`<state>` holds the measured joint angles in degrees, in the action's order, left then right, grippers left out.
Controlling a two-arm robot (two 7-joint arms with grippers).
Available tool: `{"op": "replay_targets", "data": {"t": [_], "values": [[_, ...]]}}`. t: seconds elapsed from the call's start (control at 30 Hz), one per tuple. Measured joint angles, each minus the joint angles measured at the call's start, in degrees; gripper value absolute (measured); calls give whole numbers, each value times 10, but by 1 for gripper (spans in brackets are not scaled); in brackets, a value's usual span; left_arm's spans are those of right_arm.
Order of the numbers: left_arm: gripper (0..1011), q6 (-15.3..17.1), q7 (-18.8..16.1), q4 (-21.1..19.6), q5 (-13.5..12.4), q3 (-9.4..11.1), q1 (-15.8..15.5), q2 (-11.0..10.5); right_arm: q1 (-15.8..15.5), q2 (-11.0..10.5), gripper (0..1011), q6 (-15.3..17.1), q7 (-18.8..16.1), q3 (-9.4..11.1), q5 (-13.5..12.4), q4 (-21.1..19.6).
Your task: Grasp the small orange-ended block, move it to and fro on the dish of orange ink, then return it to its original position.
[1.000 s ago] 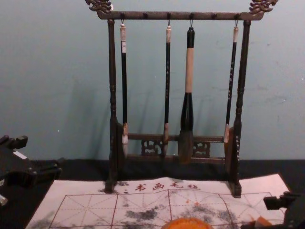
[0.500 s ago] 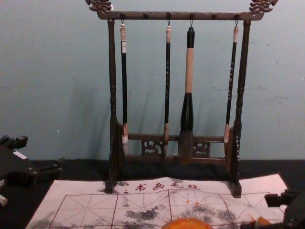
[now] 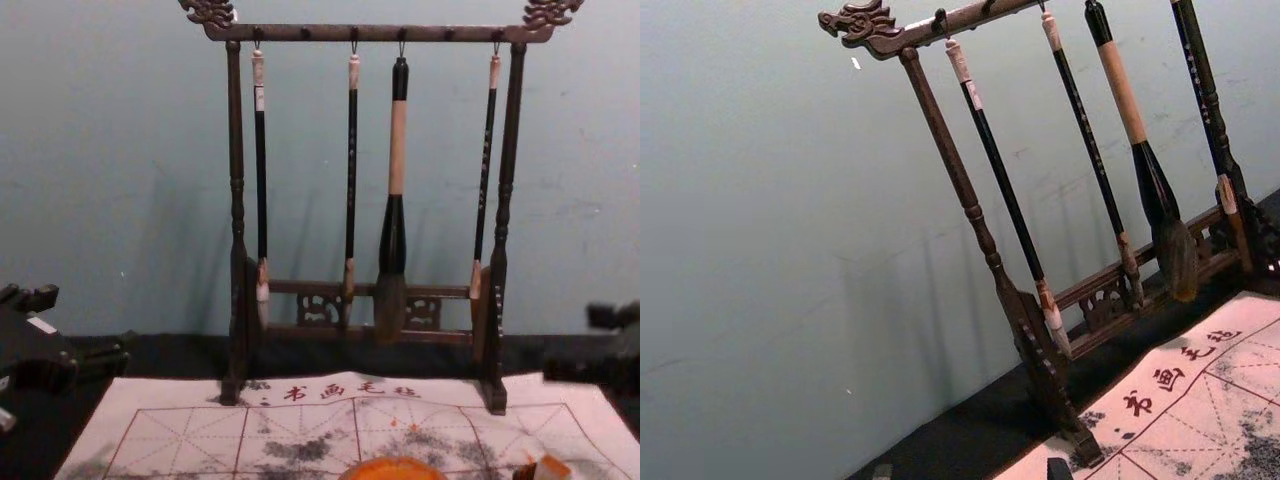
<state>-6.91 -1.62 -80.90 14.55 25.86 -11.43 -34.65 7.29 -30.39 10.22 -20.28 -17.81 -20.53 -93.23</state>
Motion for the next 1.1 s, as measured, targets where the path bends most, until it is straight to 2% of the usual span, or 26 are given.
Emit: {"op": "replay_targets", "data": {"t": [0.2, 0.4, 0.63, 0.83, 1.1], "values": [[1001, 0, 0, 0, 0, 0, 0, 0, -22, 17, 1002, -20, 55, 28, 24, -5], [1001, 0, 0, 0, 0, 0, 0, 0, -41, 24, 1002, -25, 84, 36, 50, 3], [1001, 0, 0, 0, 0, 0, 0, 0, -62, 43, 1002, -11, 120, 41, 78, 22], [1001, 0, 0, 0, 0, 0, 0, 0, -66, 62, 1002, -8, 137, 44, 89, 39], [1001, 0, 0, 0, 0, 0, 0, 0, -65, 58, 1002, -8, 134, 43, 88, 36]]}}
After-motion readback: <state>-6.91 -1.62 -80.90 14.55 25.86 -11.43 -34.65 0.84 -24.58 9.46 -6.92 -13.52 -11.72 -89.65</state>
